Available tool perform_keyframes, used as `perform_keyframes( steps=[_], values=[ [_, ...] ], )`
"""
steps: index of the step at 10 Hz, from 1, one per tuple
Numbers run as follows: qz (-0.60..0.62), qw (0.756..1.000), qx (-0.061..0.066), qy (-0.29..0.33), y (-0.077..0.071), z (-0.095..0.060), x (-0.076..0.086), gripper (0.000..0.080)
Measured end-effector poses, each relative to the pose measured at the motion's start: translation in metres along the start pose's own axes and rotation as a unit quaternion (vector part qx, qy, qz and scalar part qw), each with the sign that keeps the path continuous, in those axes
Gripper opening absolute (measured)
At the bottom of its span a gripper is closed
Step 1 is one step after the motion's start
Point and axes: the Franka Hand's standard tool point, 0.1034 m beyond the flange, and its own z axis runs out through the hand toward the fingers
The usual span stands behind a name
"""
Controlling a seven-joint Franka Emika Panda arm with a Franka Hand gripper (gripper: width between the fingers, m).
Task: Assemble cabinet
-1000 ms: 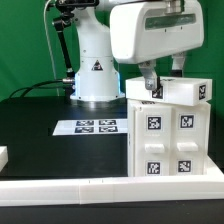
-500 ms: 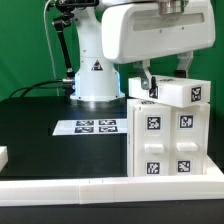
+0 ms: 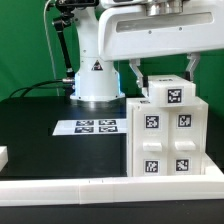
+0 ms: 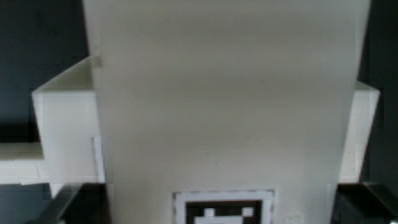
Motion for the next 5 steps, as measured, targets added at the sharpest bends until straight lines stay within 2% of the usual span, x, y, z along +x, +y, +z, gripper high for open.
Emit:
perform_keyframes(
  steps=[2, 5],
  values=[
    [0.121, 0.993, 0.000, 0.004, -0.0020, 0.0006, 0.0003, 0.0556],
    [0.239, 0.971, 0.005, 0.013, -0.0035, 0.0008, 0.0028, 0.0556]
  ],
)
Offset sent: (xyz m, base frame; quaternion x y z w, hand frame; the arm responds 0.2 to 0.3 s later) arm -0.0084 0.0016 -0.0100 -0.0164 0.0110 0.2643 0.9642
